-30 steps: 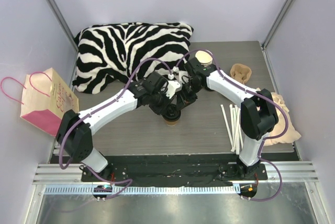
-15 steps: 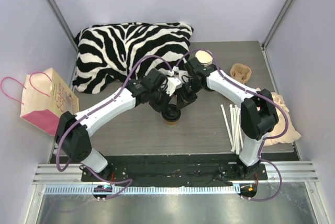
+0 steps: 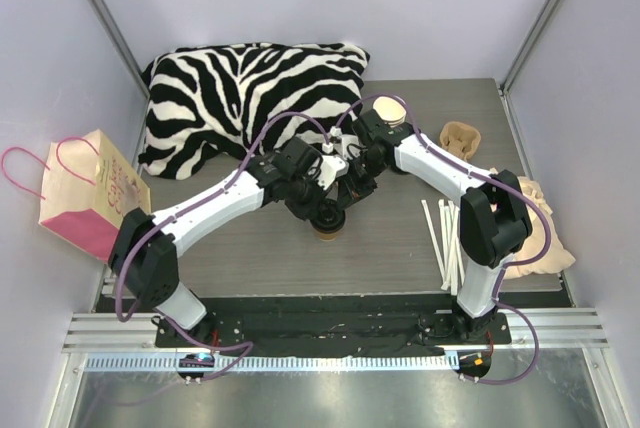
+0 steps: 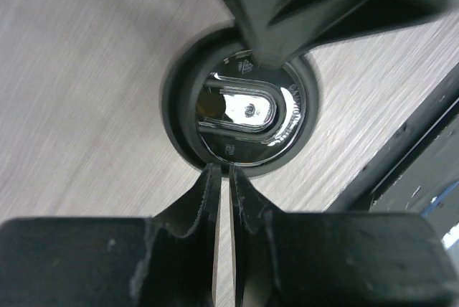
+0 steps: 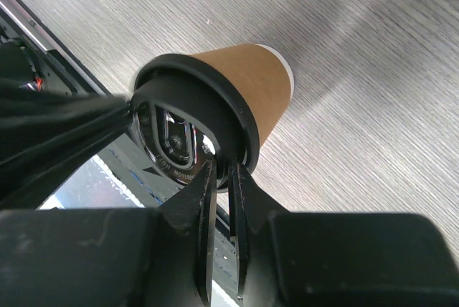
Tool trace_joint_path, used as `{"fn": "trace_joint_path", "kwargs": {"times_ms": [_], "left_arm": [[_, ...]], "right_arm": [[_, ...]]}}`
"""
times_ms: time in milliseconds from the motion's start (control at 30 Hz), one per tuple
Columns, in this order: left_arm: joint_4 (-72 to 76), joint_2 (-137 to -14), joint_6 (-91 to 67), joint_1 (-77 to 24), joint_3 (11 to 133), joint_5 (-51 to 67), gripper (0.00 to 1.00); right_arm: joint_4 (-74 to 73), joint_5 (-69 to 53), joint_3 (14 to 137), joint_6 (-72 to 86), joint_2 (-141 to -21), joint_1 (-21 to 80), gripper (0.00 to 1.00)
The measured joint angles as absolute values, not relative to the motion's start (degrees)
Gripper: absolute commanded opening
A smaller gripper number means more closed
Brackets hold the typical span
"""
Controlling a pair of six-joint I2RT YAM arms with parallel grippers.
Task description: Pack the takeout coffee
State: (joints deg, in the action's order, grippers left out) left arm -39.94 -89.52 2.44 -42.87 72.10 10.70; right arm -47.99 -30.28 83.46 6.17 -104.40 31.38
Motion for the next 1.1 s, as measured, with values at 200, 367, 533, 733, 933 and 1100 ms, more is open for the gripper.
{"fn": "trace_joint_path", "kwargs": {"times_ms": [200,367,533,733,933,1100], "left_arm": [[-39.0,-90.3,2.4,-42.7,71.1,11.0,0.11],[-39.5,-90.3,2.4,-42.8,71.6,10.6,0.11],[-41.0,-90.3,2.4,-42.8,73.5,10.5,0.12],[-41.1,-88.9,2.1,-42.8,78.3,10.5,0.13],[-38.9,-89.5,2.2,-42.8,76.7,10.1,0.12],[-36.3,-92.2,2.2,-42.7,73.1,9.8,0.1]], "right_arm": [[-48.0,-29.9,83.5,6.2,-104.4,31.3,0.16],[-48.0,-29.9,83.5,6.2,-104.4,31.3,0.15],[-47.7,-29.9,83.5,6.2,-104.4,31.4,0.15],[-47.7,-29.9,83.5,6.2,-104.4,31.4,0.15],[-47.7,-29.9,83.5,6.2,-104.4,31.4,0.15],[-47.7,-29.9,83.5,6.2,-104.5,31.4,0.15]]}}
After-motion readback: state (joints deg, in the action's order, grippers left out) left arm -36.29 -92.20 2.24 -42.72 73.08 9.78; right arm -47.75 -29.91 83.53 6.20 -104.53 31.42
